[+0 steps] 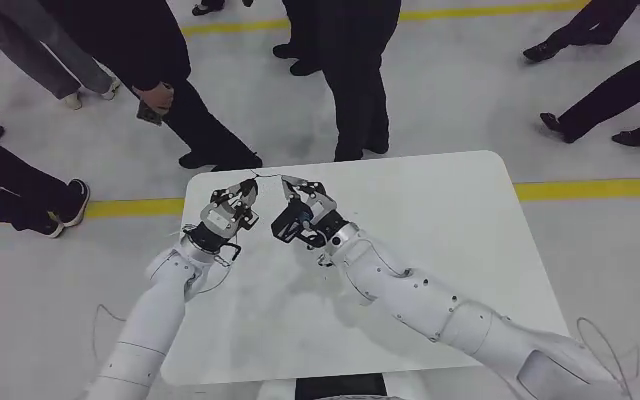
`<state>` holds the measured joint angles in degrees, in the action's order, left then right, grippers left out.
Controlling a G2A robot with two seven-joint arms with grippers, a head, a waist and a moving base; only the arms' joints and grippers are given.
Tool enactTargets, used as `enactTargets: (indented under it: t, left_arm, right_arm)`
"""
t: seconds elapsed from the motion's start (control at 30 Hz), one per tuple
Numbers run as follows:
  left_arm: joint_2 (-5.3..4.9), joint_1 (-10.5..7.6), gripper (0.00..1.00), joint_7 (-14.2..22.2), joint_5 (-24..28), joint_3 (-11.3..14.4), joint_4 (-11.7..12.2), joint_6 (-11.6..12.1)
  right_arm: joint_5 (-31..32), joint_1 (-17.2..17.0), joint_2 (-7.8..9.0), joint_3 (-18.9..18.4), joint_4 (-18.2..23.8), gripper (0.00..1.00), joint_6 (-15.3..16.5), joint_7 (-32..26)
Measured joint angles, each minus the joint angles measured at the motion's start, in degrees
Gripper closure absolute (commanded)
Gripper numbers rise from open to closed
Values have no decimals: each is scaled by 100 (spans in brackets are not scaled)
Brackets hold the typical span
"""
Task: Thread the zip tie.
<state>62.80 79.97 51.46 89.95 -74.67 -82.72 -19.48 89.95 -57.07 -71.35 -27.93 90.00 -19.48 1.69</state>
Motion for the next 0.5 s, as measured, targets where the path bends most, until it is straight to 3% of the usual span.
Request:
enactTargets:
  t: [0.5]
  left_arm:
    - [0,0,100,0,0,0,0,0]
  right_arm:
    - [0,-195,376,-66,355,100,0,-195]
